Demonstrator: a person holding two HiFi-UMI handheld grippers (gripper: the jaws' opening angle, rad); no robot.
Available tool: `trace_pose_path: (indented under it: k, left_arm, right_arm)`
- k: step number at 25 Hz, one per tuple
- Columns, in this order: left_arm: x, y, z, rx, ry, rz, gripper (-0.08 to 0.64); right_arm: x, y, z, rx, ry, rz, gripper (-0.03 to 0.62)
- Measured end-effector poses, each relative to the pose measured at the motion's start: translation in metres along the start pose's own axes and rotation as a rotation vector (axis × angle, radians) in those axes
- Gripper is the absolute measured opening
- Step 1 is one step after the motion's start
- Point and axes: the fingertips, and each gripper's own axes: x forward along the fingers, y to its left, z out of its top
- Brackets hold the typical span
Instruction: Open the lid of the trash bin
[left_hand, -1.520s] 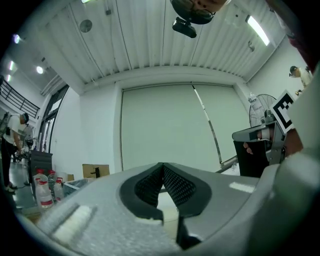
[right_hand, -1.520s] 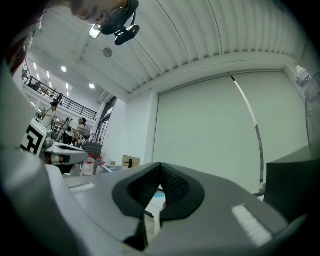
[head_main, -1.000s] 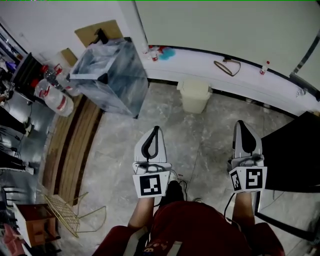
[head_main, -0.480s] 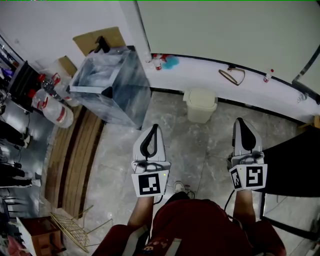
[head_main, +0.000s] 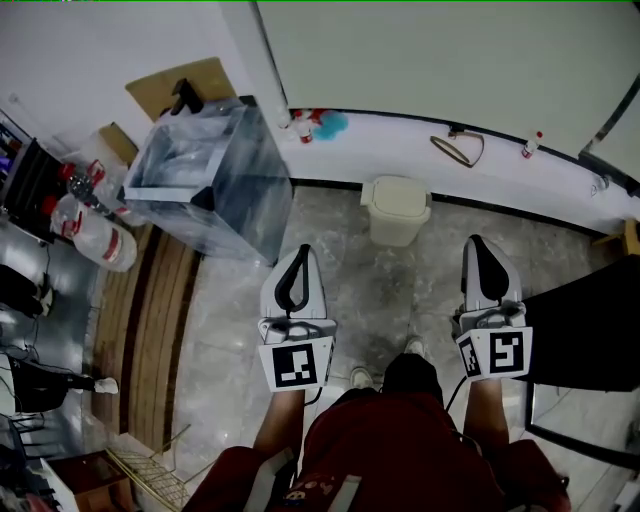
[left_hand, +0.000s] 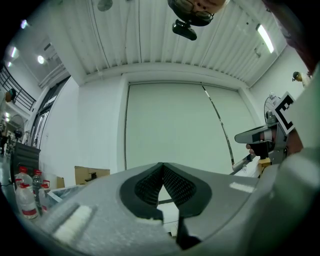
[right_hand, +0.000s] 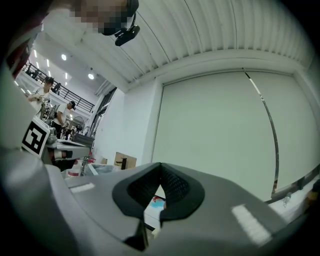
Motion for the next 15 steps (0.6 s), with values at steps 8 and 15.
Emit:
trace_pose_path:
  k: [8, 15]
  left_arm:
    - [0.055, -0.023, -0.013, 0.015, 0.007, -0.034, 0.005]
    - [0.137, -0.07, -0.013, 0.024, 0.003, -0.08, 0.005]
  right_arm:
    - [0.031, -0.047, -0.021, 0.003, 0.005, -0.036, 0.0]
    - [0.064, -0.123, -0.039, 0.013, 0.012, -0.067, 0.0]
